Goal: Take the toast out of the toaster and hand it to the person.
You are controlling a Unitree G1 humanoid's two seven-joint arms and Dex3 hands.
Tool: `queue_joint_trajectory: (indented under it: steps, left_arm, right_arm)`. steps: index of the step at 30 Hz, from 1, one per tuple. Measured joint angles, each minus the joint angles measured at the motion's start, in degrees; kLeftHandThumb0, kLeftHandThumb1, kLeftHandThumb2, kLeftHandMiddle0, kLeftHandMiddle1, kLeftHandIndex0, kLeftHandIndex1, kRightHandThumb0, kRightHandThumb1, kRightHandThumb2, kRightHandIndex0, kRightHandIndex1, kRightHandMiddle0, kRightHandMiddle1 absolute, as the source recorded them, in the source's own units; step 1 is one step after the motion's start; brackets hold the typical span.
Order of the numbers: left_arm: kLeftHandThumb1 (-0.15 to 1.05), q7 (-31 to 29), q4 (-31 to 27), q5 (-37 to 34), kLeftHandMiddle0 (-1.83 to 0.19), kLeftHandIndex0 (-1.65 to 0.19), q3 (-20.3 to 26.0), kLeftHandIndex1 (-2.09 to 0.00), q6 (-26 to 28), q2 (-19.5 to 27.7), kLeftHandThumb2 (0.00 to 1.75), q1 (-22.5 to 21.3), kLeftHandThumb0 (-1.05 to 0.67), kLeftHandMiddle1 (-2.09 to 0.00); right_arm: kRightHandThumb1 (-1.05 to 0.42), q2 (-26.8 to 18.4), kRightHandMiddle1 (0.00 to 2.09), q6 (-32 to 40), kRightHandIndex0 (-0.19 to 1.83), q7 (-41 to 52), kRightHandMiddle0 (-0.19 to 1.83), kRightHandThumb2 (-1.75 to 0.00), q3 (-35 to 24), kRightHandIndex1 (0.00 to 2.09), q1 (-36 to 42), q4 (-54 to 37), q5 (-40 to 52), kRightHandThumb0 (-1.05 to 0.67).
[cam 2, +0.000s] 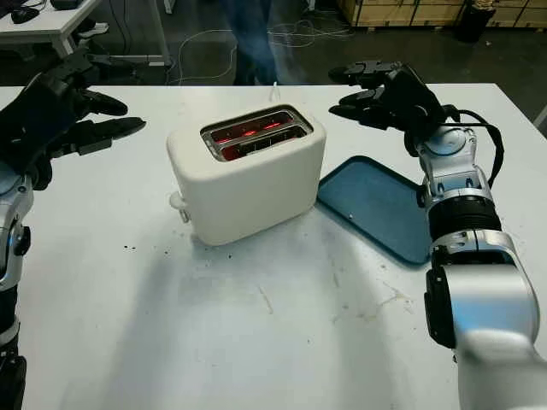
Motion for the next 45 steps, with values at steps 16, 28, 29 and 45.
queue_joint_trajectory:
  steps: [16, 28, 29, 45]
  left_arm:
    - [0.9, 0.02, 0.05, 0.03, -0.06, -0.16, -0.09, -0.74, 0.0, -0.11, 0.09, 0.01, -0.24, -1.24]
    - [0.89, 0.03, 0.32, 0.02, -0.06, -0.17, -0.09, -0.74, -0.01, -0.11, 0.09, 0.01, -0.25, -1.24]
    - [0.89, 0.03, 0.32, 0.02, -0.07, -0.17, -0.09, -0.74, -0.01, -0.11, 0.09, 0.01, -0.25, -1.24]
    - [0.89, 0.07, 0.31, 0.02, -0.06, -0.17, -0.09, -0.74, -0.16, -0.11, 0.09, 0.02, -0.25, -1.25]
  right_arm:
    - [-0.86, 0.0, 0.0, 0.01, 0.67, -0.59, 0.71, 0.0, 0.22, 0.28, 0.17, -0.51, -0.99, -0.78]
    - [-0.82, -0.01, 0.0, -1.44, 0.69, -0.14, 0.7, 0.0, 0.14, 0.22, 0.39, -0.43, -1.12, -0.82]
    - [-0.79, -0.01, 0.0, -2.38, 0.68, 0.61, 0.71, 0.0, -0.08, 0.22, 0.33, -0.33, -0.8, -0.81]
    - [-0.68, -1.45, 0.05, -26.56, 0.84, -0.2, 0.88, 0.0, 11.23, 0.35, -12.67, -0.07, -14.61, -0.74]
